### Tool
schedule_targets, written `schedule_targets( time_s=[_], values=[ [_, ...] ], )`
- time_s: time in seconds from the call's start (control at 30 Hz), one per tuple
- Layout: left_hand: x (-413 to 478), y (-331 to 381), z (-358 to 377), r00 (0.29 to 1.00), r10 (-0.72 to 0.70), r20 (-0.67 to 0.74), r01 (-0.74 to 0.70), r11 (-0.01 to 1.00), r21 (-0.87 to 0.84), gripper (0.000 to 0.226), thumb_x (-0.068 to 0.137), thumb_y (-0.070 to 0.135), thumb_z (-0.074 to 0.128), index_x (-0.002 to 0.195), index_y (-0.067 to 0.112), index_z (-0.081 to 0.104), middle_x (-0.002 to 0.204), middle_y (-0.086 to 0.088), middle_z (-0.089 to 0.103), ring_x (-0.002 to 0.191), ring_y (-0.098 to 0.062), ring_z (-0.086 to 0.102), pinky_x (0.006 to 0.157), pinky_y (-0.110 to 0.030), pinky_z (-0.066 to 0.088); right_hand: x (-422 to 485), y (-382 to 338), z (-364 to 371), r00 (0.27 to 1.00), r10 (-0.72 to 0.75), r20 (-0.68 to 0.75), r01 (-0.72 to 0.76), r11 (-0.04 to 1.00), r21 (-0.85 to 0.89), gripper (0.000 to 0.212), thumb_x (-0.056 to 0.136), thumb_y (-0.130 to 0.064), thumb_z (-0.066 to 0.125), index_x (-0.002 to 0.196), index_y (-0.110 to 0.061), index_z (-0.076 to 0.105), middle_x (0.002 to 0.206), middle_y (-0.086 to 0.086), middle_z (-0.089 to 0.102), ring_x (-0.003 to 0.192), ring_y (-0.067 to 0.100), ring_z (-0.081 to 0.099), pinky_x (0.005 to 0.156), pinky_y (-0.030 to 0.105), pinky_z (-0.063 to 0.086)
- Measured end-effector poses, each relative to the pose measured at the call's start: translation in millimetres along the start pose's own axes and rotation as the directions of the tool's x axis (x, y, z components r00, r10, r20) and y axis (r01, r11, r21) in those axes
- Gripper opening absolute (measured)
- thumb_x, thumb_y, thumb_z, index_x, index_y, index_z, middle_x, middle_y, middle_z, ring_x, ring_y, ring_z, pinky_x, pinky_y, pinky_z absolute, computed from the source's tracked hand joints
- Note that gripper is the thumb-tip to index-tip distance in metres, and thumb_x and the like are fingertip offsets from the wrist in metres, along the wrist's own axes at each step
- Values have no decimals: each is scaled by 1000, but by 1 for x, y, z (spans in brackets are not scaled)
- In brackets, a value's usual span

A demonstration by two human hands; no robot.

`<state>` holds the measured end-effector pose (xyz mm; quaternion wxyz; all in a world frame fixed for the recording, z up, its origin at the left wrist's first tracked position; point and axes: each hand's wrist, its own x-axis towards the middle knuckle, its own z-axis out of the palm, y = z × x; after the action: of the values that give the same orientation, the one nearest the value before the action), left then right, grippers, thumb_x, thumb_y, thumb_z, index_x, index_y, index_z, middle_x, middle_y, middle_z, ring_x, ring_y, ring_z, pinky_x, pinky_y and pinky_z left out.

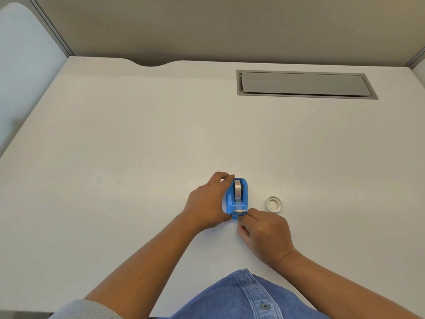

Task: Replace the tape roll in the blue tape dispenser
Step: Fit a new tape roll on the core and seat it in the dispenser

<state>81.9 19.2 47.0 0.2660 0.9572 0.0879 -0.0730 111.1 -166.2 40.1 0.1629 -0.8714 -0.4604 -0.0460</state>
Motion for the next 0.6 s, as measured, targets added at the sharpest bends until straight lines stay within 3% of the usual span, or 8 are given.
schedule_targets(
  time_s=[0.13,0.33,0.47,0.6],
  values=[
    [0,0,1,1000,-5,-1,5,1000,1,98,65,44,83,146,28,30,146,14,33,103,-16,64,74,-32,57,-5,3,10,998,-24,-66,25,1000,14,12,72,-19,83,71,-12,74,62,4,69,45,19,59,39,25,46],
    [0,1,0,1000,-11,5,11,1000,-10,98,64,44,82,146,29,30,145,15,33,103,-16,63,72,-29,53,-10,8,11,1000,5,-15,-4,998,68,12,73,-16,85,81,-11,77,68,5,71,53,21,63,42,32,53],
    [0,0,1,1000,-22,3,22,1000,5,98,64,40,83,146,29,30,146,14,32,104,-16,63,73,-31,55,-17,9,-4,978,209,-2,-204,954,218,10,72,-14,82,79,-16,75,72,-4,70,57,13,60,48,26,53],
    [1,0,2,1000,-30,5,30,1000,9,99,63,40,84,146,29,29,146,15,32,103,-17,63,75,-34,58,-15,11,-15,895,441,67,-431,816,384,14,78,-15,75,86,-25,69,77,-15,66,66,7,62,59,12,47]
  ],
)
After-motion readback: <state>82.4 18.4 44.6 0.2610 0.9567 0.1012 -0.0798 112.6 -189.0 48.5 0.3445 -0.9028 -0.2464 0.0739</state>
